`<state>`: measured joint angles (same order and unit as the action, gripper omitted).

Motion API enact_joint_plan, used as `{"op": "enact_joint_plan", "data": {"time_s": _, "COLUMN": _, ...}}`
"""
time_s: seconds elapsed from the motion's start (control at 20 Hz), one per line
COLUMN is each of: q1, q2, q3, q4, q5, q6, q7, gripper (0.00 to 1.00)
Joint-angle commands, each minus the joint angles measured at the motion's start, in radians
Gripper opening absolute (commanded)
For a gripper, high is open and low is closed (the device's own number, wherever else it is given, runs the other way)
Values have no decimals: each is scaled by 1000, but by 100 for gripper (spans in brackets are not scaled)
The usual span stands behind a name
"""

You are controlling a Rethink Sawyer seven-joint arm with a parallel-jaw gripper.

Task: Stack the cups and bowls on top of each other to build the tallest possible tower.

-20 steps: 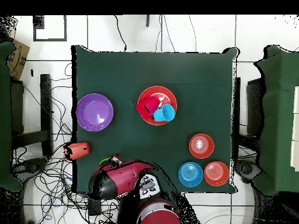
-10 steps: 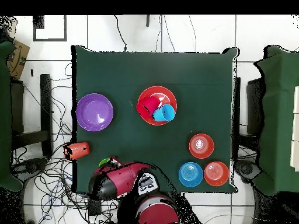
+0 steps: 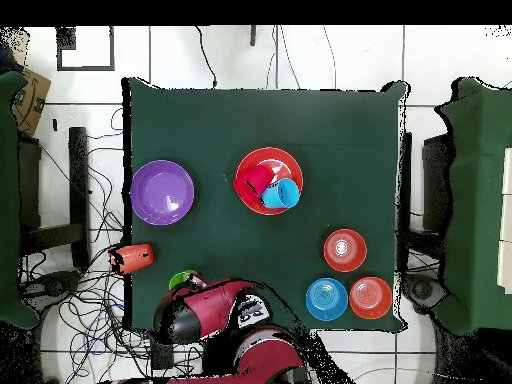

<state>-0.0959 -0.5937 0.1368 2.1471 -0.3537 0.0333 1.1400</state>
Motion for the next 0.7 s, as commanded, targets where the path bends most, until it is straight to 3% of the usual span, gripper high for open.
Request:
{"op": "enact_joint_plan", "data": {"time_s": 0.05, "q1": 12, "q2": 40, "q3": 46, "q4": -76, "q5": 33, "q6": -65, "q7": 216, "gripper": 100}}
{"op": "enact_joint_plan", "data": {"time_s": 0.7, "q1": 11, "q2": 53, "q3": 50, "q4": -84, "q5": 35, "q6": -85, "q7": 215, "gripper": 100}}
